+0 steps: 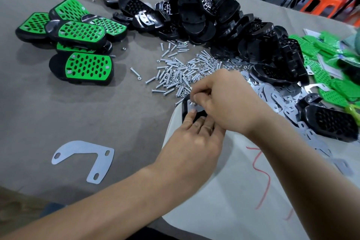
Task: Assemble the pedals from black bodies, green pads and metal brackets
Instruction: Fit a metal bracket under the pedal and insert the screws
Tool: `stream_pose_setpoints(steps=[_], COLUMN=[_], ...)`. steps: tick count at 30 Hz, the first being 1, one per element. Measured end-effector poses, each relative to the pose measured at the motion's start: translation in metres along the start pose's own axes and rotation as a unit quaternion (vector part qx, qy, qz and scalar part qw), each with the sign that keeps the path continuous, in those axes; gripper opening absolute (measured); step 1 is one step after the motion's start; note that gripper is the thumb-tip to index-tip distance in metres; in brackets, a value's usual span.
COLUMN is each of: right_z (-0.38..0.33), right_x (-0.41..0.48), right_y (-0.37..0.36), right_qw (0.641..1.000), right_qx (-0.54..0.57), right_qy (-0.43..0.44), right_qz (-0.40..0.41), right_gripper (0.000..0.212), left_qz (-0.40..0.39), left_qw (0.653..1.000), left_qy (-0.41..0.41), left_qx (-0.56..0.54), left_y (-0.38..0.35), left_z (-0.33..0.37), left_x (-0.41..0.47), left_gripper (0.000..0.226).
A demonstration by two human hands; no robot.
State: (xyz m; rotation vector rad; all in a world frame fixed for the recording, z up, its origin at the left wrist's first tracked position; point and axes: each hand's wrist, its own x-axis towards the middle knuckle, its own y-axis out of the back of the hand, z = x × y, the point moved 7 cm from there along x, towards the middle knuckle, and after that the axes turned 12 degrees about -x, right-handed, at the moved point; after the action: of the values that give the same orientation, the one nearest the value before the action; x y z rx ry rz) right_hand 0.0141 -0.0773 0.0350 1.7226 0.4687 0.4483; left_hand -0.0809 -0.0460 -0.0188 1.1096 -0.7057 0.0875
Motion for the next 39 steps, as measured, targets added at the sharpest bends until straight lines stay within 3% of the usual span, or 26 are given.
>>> stream_pose_setpoints(steps=[6,12,22,27,39], right_z=[0.019,0.014,0.003,0.007,0.016], right_x=[-0.007,-0.007,-0.003,-0.001,-0.001], right_y=[0.012,0.013,0.007,0.011,0.003], right_qw=[0.994,1.000,0.999,0.997,0.994], right_qx=[0.077,0.003,-0.031,0.071,0.100], right_qy=[-0.042,0.005,0.027,-0.015,-0.031], right_qz=[0.068,-0.004,-0.011,0.023,0.016], right_gripper=[0.019,0.016,0.014,0.017,0.022], left_qz=[-0.012,-0.001,-0.009,-0.006,-0.011], left_qw=[1.000,1.000,1.000,1.000,1.000], left_qy=[0.000,-0.004,0.000,-0.001,0.006], left_qx=[0.002,0.000,0.006,0.005,-0.005], left_y=[-0.004,-0.004,-0.004,-0.004,-0.004], left_z=[0.001,0.001,0.000,0.001,0.001], left_x=[-0.002,-0.001,-0.002,-0.002,-0.002], left_gripper=[0.032,0.031,0.035,0.036,0.032])
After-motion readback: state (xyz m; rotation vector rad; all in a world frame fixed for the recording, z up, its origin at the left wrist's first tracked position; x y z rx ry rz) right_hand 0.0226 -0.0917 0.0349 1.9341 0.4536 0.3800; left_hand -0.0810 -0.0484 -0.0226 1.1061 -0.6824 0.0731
